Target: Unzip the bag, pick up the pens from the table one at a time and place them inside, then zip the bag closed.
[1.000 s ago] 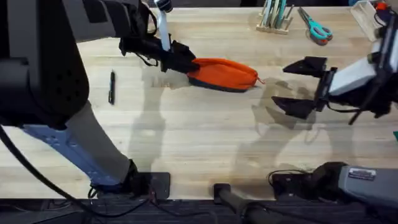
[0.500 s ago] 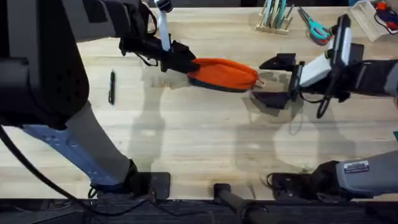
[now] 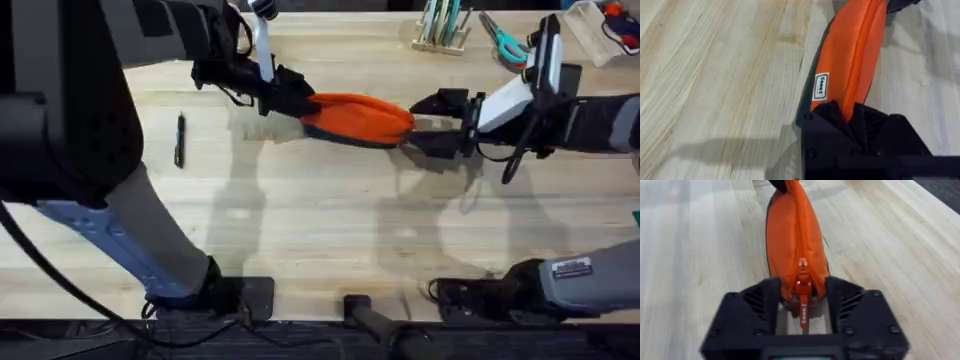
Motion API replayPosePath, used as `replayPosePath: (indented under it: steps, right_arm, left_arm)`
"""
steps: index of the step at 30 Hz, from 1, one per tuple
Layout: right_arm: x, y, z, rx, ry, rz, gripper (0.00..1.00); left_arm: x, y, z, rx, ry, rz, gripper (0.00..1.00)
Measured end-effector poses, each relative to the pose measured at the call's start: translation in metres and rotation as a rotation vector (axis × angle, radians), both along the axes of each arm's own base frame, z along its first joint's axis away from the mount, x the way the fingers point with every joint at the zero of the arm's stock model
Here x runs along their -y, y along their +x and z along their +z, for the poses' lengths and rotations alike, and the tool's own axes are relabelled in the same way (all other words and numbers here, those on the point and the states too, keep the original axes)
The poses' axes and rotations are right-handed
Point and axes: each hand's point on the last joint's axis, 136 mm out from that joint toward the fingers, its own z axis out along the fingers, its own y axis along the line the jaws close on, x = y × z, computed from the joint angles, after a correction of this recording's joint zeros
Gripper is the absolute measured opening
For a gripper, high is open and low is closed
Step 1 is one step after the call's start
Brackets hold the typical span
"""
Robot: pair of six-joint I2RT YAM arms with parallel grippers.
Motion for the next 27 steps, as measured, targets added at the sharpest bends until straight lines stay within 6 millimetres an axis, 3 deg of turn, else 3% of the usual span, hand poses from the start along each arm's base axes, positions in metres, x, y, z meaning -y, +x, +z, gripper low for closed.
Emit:
replayPosePath:
  steps: [4,6,21,27]
  right_arm:
    - [-0.001,-0.001,0.002,-0.009,0.013,0.002,0.151]
    - [-0.002,-0.001,0.002,-0.018,0.023,0.004,0.048]
    - [0.008,0.0,0.007,-0.066,0.069,-0.036,0.031]
    - [0.017,0.001,0.019,-0.028,0.063,-0.064,0.031]
  left_arm:
    - [0.0,0.0,0.0,0.001,-0.001,0.0,0.041]
    - [0.0,0.001,0.0,0.004,-0.002,0.0,0.041]
    - [0.005,-0.002,0.002,0.003,-0.011,-0.014,0.041]
    - [0.011,-0.004,0.004,0.0,-0.025,-0.029,0.041]
